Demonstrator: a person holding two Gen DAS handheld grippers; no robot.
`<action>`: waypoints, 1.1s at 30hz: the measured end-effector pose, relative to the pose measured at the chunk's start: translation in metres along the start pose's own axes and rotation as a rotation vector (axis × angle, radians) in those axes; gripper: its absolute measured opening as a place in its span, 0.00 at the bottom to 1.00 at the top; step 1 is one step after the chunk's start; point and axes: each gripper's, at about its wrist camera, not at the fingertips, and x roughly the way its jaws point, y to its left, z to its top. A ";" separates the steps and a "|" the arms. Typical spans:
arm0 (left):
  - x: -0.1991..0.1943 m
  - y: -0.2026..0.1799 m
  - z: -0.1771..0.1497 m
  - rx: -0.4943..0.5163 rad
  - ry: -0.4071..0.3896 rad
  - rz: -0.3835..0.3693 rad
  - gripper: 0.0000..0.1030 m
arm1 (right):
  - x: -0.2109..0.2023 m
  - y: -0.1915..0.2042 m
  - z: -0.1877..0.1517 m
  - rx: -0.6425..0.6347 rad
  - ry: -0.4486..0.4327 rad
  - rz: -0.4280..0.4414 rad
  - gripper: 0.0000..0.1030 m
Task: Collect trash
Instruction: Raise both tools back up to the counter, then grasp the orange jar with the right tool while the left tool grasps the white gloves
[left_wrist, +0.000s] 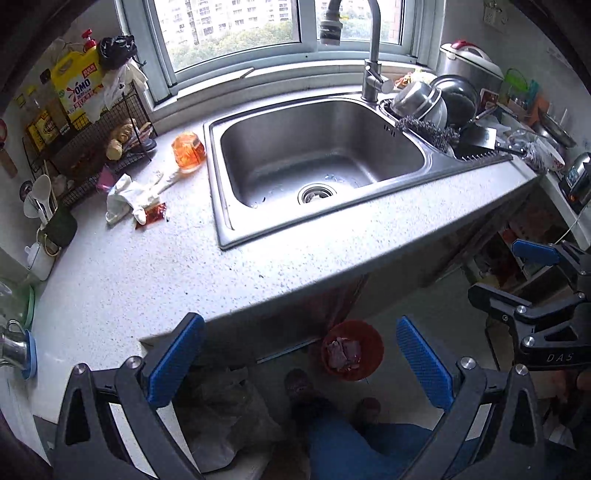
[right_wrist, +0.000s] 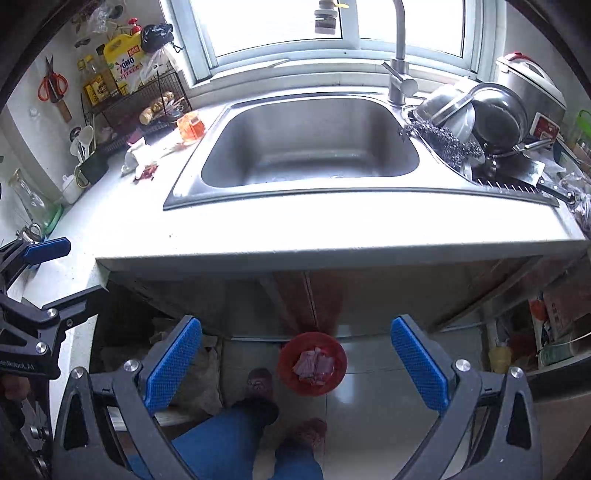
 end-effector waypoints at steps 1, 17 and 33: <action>-0.004 0.005 0.006 0.002 -0.013 0.004 1.00 | 0.000 0.003 0.007 -0.005 -0.005 0.000 0.99; 0.009 0.150 0.099 -0.048 -0.083 0.031 1.00 | 0.039 0.086 0.136 -0.079 -0.070 0.024 0.99; 0.072 0.280 0.147 -0.130 -0.005 0.057 1.00 | 0.127 0.152 0.231 -0.119 0.002 0.086 1.00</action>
